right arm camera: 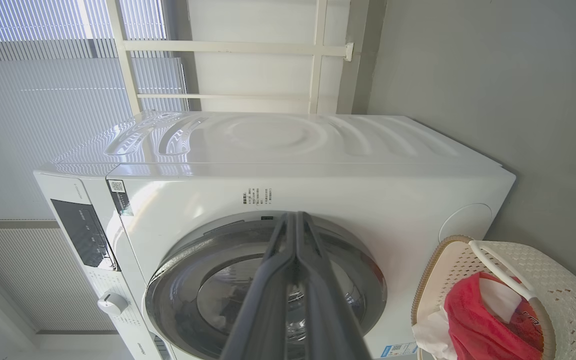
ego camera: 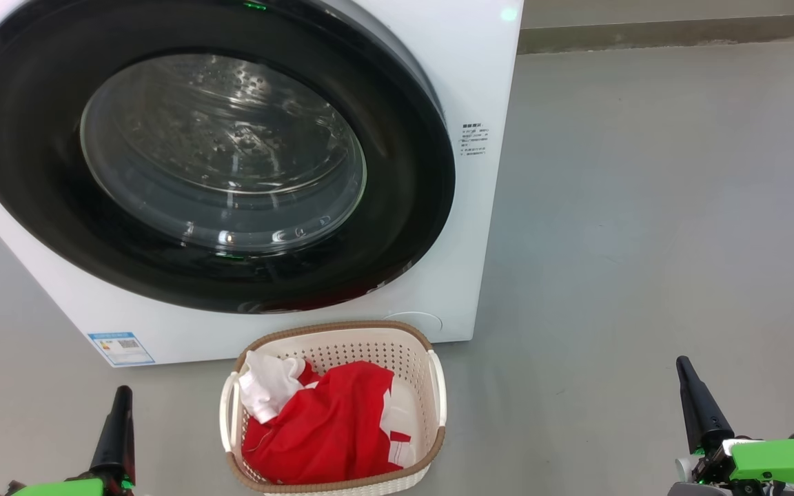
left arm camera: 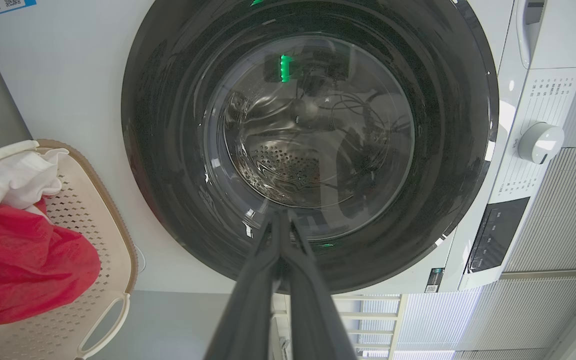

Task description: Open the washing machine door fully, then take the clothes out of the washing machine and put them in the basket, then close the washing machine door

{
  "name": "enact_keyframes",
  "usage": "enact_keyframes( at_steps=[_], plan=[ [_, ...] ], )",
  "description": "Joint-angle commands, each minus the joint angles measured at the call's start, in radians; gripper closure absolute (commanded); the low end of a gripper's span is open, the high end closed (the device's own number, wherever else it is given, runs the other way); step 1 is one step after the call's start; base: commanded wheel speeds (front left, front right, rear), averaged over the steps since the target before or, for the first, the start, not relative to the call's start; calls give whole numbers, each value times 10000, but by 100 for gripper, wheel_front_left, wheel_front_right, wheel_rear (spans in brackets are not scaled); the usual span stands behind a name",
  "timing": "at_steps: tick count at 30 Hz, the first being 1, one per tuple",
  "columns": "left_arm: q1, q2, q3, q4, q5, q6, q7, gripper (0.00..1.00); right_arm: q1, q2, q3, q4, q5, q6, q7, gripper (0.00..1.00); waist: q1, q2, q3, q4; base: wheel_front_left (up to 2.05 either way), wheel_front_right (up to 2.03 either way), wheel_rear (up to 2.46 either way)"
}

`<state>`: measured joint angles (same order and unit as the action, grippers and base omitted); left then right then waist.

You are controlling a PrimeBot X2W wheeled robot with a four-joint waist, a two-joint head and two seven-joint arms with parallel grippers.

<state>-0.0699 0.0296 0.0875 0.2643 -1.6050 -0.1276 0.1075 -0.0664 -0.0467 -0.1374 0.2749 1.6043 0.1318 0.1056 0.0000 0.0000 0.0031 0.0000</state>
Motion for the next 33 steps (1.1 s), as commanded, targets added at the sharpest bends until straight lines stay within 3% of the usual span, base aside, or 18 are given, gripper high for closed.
enact_keyframes(
  at_steps=[1,33],
  plan=[
    [-380,206,263,-194,-35,-31,58,100,-415,-35,234,-301,42,-11,78,100,0,0,0,0,0,0,0],
    [-380,206,262,-194,-36,-31,57,100,-415,-35,236,-301,43,-11,77,100,0,0,0,0,0,0,0]
  ],
)
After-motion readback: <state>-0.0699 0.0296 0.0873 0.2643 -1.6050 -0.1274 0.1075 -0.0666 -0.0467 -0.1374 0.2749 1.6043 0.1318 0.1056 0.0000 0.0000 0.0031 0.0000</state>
